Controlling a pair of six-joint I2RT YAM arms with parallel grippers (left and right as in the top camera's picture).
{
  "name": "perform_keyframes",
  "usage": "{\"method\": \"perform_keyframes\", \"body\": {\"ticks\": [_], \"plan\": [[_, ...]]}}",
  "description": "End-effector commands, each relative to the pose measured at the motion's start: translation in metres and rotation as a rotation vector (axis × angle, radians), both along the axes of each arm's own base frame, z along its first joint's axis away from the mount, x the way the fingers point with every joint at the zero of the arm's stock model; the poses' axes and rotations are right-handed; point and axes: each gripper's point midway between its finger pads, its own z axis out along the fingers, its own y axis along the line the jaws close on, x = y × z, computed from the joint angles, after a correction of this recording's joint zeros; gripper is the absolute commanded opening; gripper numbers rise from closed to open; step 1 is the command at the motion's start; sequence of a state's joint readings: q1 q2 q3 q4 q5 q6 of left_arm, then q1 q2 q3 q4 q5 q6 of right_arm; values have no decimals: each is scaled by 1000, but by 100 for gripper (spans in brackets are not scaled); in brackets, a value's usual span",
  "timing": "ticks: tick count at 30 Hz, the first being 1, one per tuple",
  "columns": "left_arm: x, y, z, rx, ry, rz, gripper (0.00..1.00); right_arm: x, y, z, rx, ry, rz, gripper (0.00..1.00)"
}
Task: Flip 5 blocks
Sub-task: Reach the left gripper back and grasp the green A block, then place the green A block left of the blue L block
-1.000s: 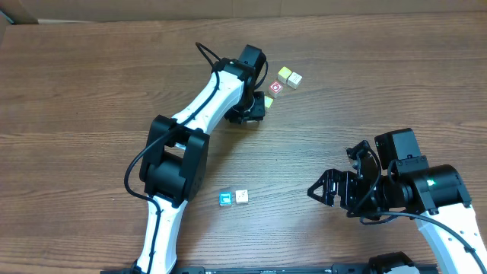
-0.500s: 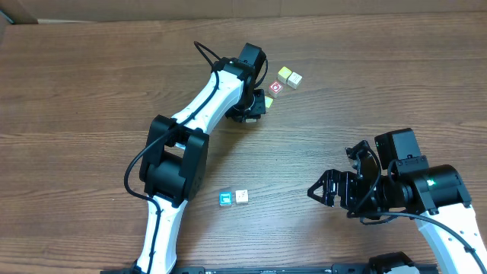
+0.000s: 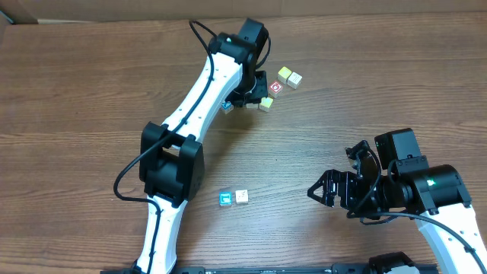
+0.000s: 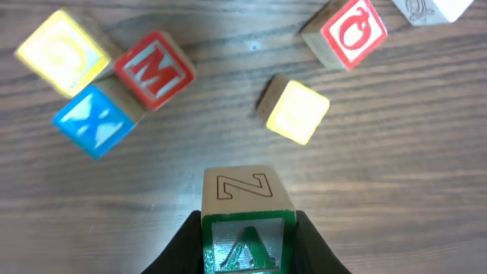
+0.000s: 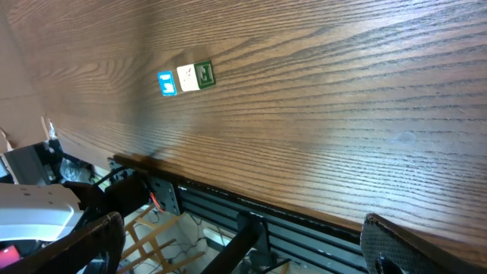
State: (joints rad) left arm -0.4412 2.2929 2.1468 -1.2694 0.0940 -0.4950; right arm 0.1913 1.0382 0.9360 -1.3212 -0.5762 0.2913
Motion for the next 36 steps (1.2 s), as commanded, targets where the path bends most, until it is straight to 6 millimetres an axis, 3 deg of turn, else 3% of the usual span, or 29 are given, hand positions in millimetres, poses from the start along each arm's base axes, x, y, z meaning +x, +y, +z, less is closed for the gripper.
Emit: {"method": "perform_keyframes", "body": {"ticks": [1, 13, 19, 23, 27, 36], "plan": [[-5, 17, 26, 58, -22, 13, 7, 2, 2, 5, 4, -25, 13, 100], [-68, 52, 120, 139, -74, 5, 5, 3, -2, 2, -24, -31, 6, 100], [-104, 63, 136, 158, -88, 13, 5, 3, -2, 2, -24, -30, 6, 100], [-131, 73, 129, 167, -94, 35, 5, 3, -3, 2, -24, -29, 6, 100], [-161, 86, 106, 150, -92, 76, 5, 3, -3, 2, -24, -29, 7, 100], [-249, 104, 22, -10, -13, 124, 4, 3, -2, 2, -24, -31, 6, 100]]}}
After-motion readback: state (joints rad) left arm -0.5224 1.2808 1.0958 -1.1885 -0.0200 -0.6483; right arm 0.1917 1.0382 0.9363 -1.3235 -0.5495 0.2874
